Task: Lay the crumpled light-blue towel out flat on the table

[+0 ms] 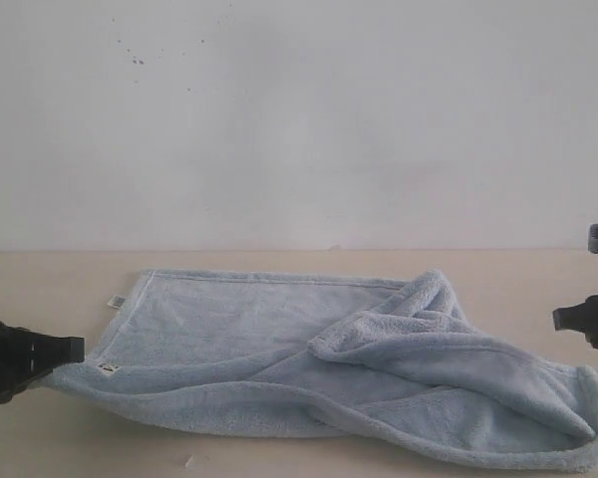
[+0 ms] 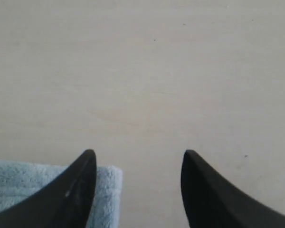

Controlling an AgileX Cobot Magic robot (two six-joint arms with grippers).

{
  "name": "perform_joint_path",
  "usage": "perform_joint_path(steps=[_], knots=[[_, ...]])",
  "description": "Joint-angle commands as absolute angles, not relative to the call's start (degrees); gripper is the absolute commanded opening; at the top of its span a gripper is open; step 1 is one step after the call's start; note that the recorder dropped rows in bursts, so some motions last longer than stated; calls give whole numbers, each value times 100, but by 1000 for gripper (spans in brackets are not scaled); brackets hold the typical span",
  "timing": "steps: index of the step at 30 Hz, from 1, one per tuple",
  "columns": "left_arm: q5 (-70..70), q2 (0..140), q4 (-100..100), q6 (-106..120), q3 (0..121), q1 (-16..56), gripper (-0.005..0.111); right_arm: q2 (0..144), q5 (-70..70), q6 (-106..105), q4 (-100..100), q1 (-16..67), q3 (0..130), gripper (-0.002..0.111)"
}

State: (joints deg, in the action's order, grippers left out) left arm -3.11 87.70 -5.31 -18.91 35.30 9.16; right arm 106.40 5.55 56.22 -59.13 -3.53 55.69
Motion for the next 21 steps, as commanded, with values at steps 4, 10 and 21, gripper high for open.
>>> perform_joint_path(steps=[4,10,21], knots=[[-335,8739,-540,-1923,3509,918,5,11179,76,5659,-5660,-417,5613,51],[-335,8739,-540,-1896,3509,918,5,11665,-80,5659,-5651,-417,5628,51],[-386,8739,-556,-1828,3509,918,5,11864,111,5645,-5635,-417,5675,31]])
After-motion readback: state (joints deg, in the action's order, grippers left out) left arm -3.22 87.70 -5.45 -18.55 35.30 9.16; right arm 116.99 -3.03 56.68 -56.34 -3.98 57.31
